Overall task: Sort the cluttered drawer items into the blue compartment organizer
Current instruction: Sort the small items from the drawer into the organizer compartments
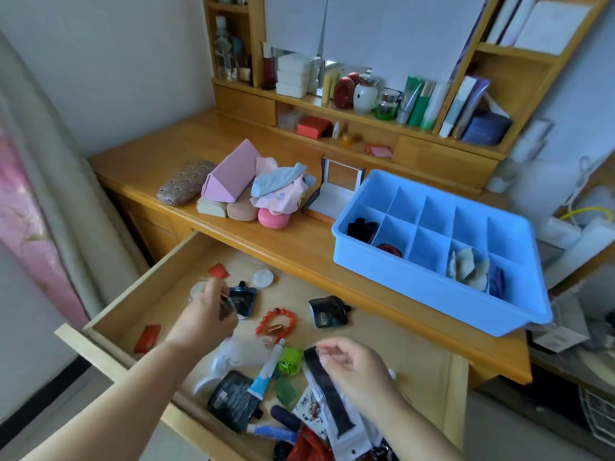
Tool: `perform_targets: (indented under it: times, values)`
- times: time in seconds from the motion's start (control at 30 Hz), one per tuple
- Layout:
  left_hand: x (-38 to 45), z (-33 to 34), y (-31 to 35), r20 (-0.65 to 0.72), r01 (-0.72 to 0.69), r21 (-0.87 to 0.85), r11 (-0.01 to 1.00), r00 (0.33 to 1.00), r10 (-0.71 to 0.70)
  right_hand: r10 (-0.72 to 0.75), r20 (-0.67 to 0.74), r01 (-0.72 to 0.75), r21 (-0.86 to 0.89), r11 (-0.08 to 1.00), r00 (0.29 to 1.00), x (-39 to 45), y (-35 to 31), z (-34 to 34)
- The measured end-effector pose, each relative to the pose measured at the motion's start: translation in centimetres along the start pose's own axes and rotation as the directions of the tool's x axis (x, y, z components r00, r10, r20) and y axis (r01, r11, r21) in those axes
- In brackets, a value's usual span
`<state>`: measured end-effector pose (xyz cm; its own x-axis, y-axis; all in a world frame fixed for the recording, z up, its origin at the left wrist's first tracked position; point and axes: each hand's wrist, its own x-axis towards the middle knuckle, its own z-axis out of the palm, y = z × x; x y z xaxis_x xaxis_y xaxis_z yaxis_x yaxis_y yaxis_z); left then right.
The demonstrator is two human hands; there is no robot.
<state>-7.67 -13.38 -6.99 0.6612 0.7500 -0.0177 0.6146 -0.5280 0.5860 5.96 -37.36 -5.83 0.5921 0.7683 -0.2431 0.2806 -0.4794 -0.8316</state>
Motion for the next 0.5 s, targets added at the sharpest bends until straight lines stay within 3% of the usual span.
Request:
perform_targets:
  times: [0.1,0.17,0.3,0.43,0.5]
  values:
    - [-1.8,1.5,5.5,-0.056,-0.275,-0.13,0.953,0.961,0.27,0.034,0.07,-0.042,0.12,0.992,0.997,0.5,-1.3,0.4]
    - [-2.8,2.4,8.6,-0.044,-0.336,-0.297,0.894,0.94,0.338,0.06,0.09,-0.082,0.259,0.962,0.994,0.7,-1.7,0.3]
    - [-3.9,3.6,12.3,0.163,-0.044,-0.756,0.653,0.954,0.253,0.059,0.014,-0.059,0.399,0.915,0.998,0.4,-2.2,-1.4]
    - [-3.8,4.8,12.8,0.201,-0.018,-0.794,0.608,0.935,0.291,0.005,-0.077,0.019,0.309,0.951,0.997,-0.4,-2.5,-3.3]
    - [-3.7,5.1,12.8,0.266,0.063,-0.844,0.532,0.911,0.314,-0.039,-0.124,0.063,0.203,0.977,0.991,-0.7,-2.9,-4.4]
